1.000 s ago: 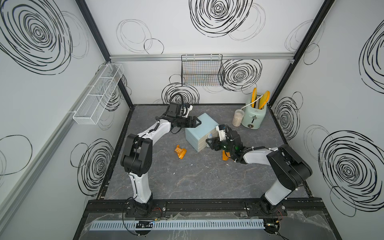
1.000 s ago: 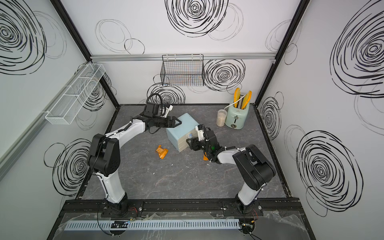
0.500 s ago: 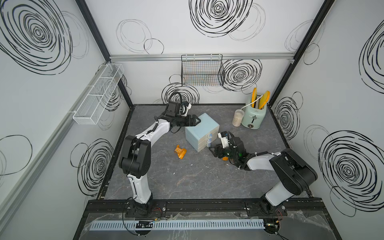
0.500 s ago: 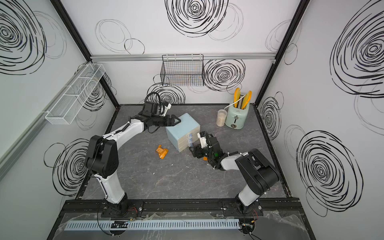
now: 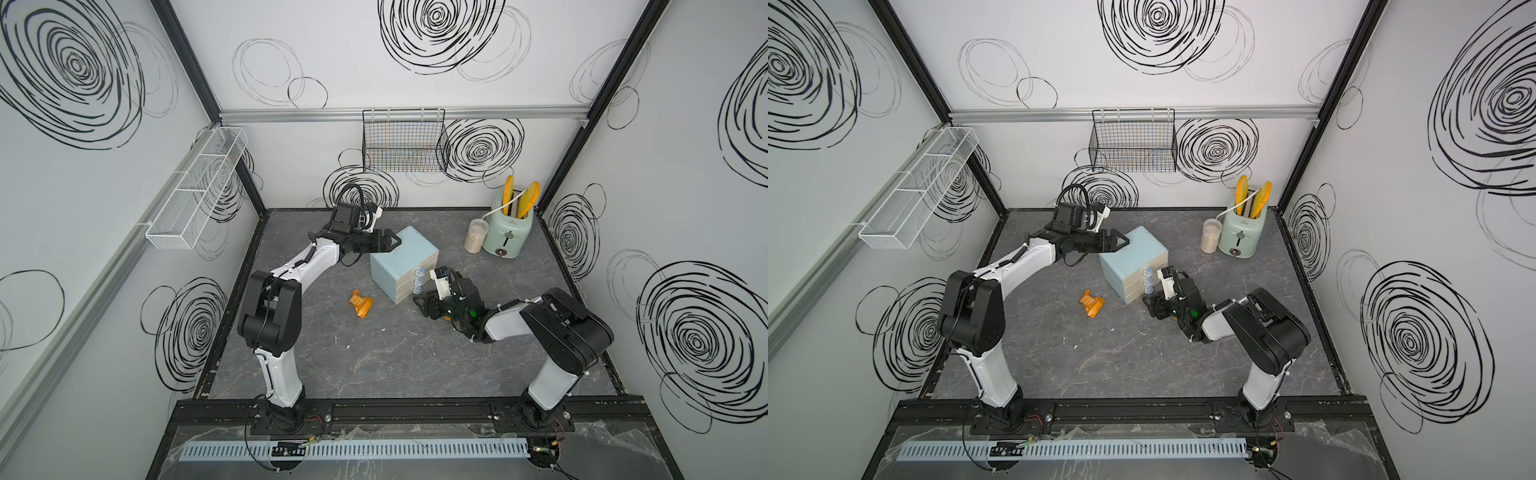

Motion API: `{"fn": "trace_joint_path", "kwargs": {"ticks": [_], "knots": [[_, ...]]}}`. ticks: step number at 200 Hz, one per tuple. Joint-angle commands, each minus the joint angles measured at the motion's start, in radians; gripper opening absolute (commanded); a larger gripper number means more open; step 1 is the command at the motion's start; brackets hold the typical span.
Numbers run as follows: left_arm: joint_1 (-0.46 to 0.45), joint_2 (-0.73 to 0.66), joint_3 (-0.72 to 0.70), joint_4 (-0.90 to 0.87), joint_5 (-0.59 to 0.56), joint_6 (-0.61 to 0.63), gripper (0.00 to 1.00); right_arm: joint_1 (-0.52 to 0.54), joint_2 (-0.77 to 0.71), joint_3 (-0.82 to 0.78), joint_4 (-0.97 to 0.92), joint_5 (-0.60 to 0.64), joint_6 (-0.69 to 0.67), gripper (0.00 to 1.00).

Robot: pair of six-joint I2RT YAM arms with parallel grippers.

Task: Place the cookies into the drawer by color
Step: Open the drawer in the storage box.

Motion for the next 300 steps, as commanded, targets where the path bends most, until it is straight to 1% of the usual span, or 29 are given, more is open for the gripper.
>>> {"fn": "trace_joint_path", "kwargs": {"ticks": [1, 28, 61, 80, 113, 138, 156, 173, 219, 239, 286, 300], "knots": [[0.010, -0.020, -0.003, 0.028, -0.004, -0.010, 0.85, 0.007, 0.032, 0.030, 0.060, -0.003, 0.007, 0.65], [0.013, -0.020, -0.003, 0.034, -0.003, -0.015, 0.85, 0.007, 0.063, 0.048, 0.082, -0.014, 0.011, 0.64], [0.018, -0.013, 0.002, 0.035, 0.010, -0.020, 0.85, 0.016, 0.091, 0.069, 0.107, -0.044, 0.010, 0.61], [0.020, -0.010, 0.002, 0.039, 0.017, -0.024, 0.84, 0.020, 0.110, 0.085, 0.103, -0.032, 0.011, 0.58], [0.020, -0.002, 0.003, 0.039, 0.019, -0.028, 0.84, 0.024, 0.123, 0.078, 0.121, 0.024, 0.029, 0.54], [0.021, 0.002, 0.004, 0.041, 0.021, -0.031, 0.83, 0.025, 0.137, 0.076, 0.142, 0.020, 0.029, 0.49], [0.020, 0.004, 0.001, 0.046, 0.023, -0.035, 0.81, 0.026, 0.140, 0.069, 0.157, 0.046, 0.034, 0.49], [0.020, 0.007, 0.003, 0.049, 0.024, -0.035, 0.79, 0.026, 0.138, 0.063, 0.179, 0.064, 0.036, 0.52], [0.020, 0.007, 0.003, 0.045, 0.020, -0.038, 0.76, 0.031, 0.139, 0.070, 0.165, 0.112, 0.033, 0.52], [0.019, 0.010, 0.001, 0.043, 0.024, -0.038, 0.76, 0.031, 0.148, 0.074, 0.167, 0.111, 0.031, 0.47], [0.019, 0.013, -0.001, 0.048, 0.022, -0.042, 0.75, 0.034, 0.150, 0.069, 0.154, 0.106, 0.018, 0.27], [0.019, 0.015, -0.001, 0.049, 0.021, -0.044, 0.75, 0.033, 0.146, 0.061, 0.153, 0.108, 0.016, 0.25]]}}
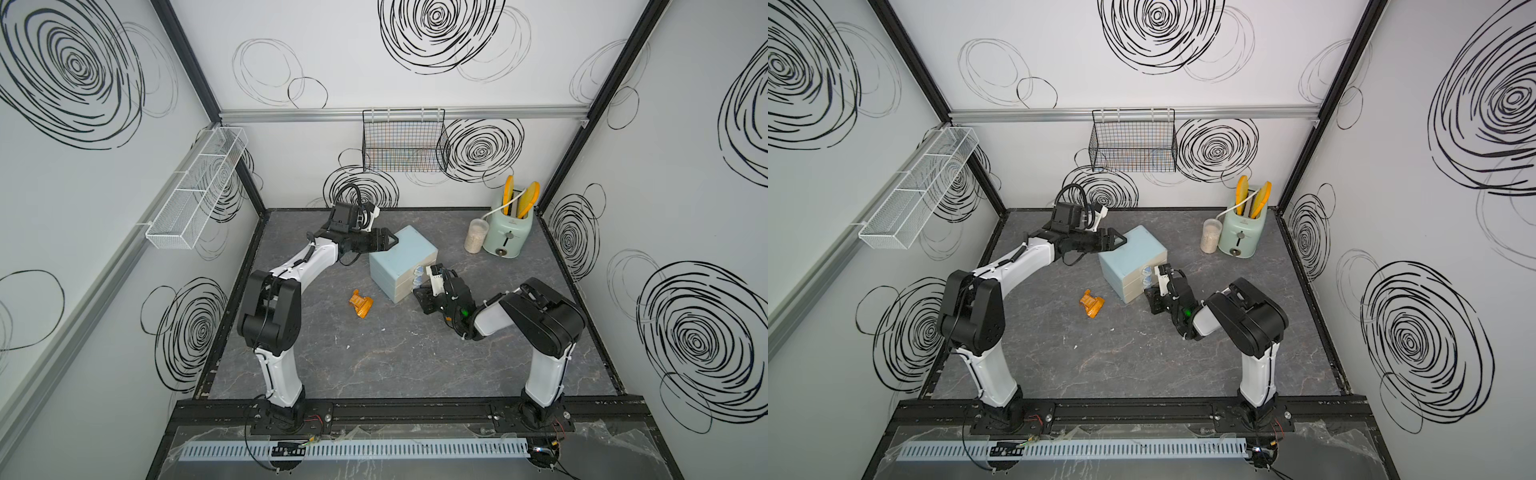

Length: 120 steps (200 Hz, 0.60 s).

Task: Place the cookies into the drawer by color
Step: Open the drawer in the storage box.

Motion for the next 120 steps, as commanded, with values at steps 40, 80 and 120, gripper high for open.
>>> {"fn": "trace_joint_path", "kwargs": {"ticks": [40, 80, 120], "knots": [[0.006, 0.013, 0.000, 0.044, 0.009, -0.011, 0.74, 0.018, -0.023, -0.021, -0.005, 0.013, -0.003, 0.23], [0.006, 0.015, 0.002, 0.037, -0.007, -0.007, 0.74, 0.022, -0.053, -0.056, 0.001, 0.035, -0.003, 0.24], [0.006, 0.012, -0.004, 0.044, -0.011, -0.010, 0.75, 0.022, -0.036, -0.060, 0.054, 0.028, 0.019, 0.42]]}}
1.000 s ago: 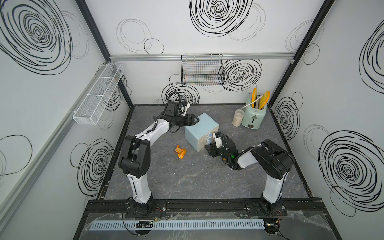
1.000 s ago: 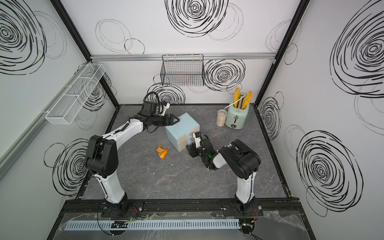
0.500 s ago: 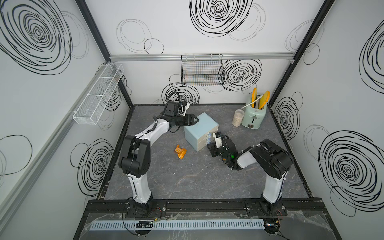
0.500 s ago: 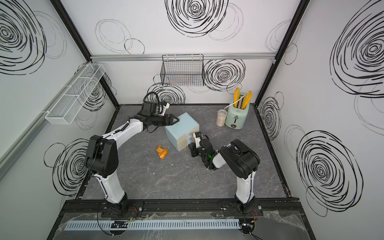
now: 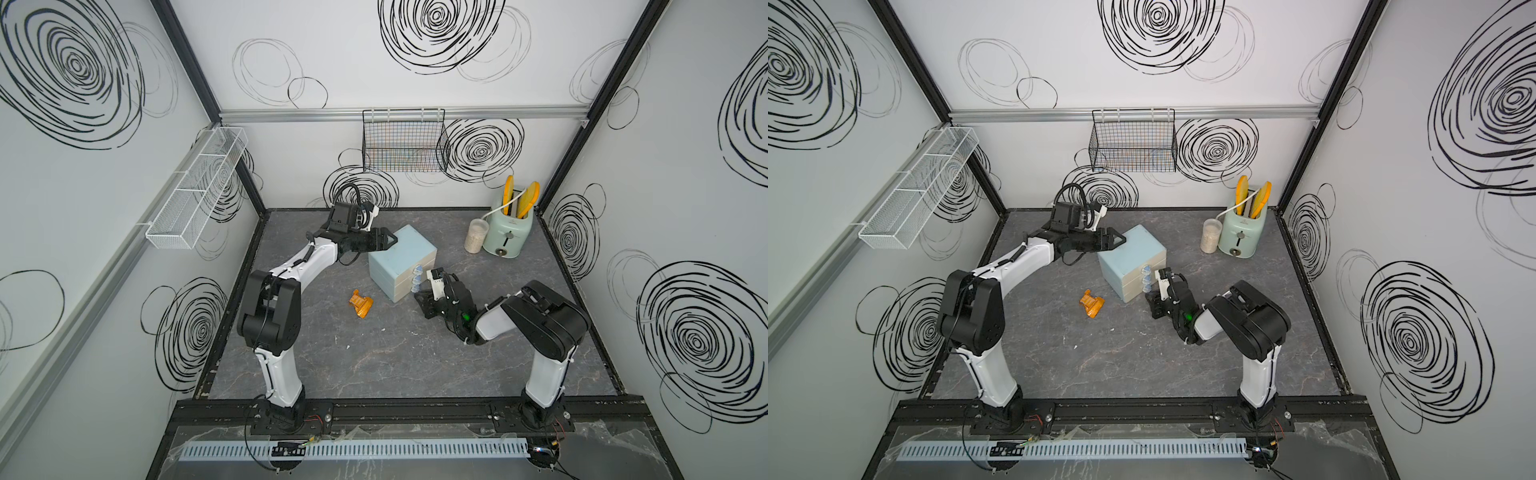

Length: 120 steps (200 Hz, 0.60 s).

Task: Place the cookies into the drawer by color
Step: Open the drawer in the storage box.

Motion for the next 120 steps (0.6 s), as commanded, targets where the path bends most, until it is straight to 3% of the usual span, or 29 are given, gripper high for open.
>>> {"fn": "trace_joint_path", "kwargs": {"ticks": [1, 35, 120], "knots": [[0.006, 0.011, -0.004, 0.038, -0.005, -0.006, 0.75, 0.004, -0.009, -0.013, 0.055, 0.007, 0.017, 0.43], [0.006, 0.012, -0.007, 0.043, 0.000, -0.009, 0.75, 0.004, 0.029, 0.007, 0.097, 0.032, 0.037, 0.53], [0.006, 0.014, -0.006, 0.032, -0.008, -0.003, 0.74, 0.009, 0.091, 0.057, 0.118, 0.036, 0.028, 0.51]]}}
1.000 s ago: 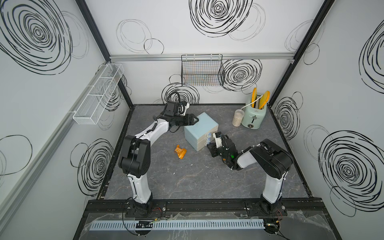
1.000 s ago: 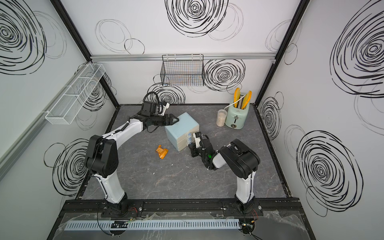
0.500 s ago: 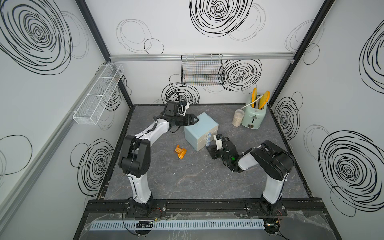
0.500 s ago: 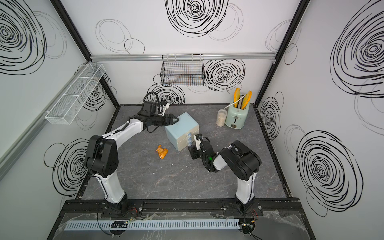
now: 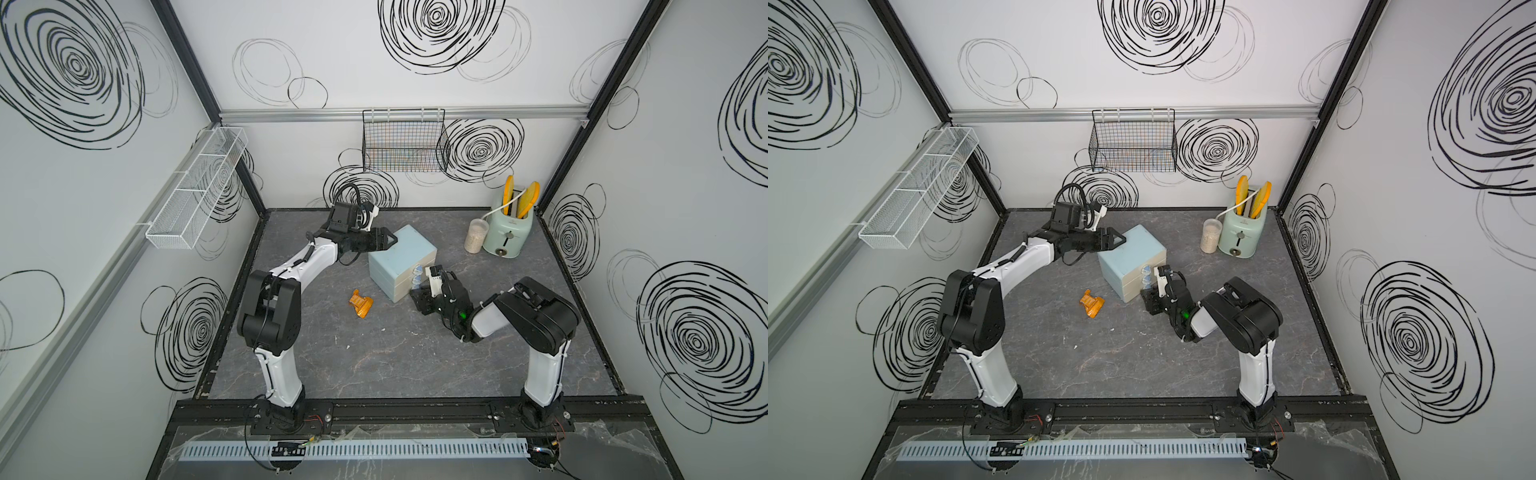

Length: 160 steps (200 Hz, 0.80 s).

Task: Place the cookies into the drawer by color
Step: Open the drawer in the storage box.

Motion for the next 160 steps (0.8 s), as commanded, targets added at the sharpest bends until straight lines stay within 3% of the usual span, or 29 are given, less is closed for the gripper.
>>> {"fn": "trace_joint_path", "kwargs": {"ticks": [1, 53, 88, 129, 160], "knots": [[0.005, 0.013, -0.006, 0.033, -0.005, 0.000, 0.74, 0.008, 0.023, 0.010, 0.055, 0.012, 0.004, 0.51], [0.004, 0.015, -0.018, 0.036, 0.000, 0.000, 0.73, 0.009, 0.041, 0.003, 0.149, 0.027, 0.012, 0.41], [0.004, 0.015, -0.020, 0.037, 0.002, 0.000, 0.73, 0.011, 0.046, 0.015, 0.147, 0.036, 0.008, 0.41], [0.008, 0.012, -0.018, 0.035, -0.001, -0.002, 0.73, 0.015, 0.039, 0.025, 0.115, 0.036, -0.011, 0.29], [0.012, 0.010, -0.014, 0.036, -0.002, -0.005, 0.73, 0.022, 0.030, 0.017, 0.089, 0.040, -0.021, 0.26]]}}
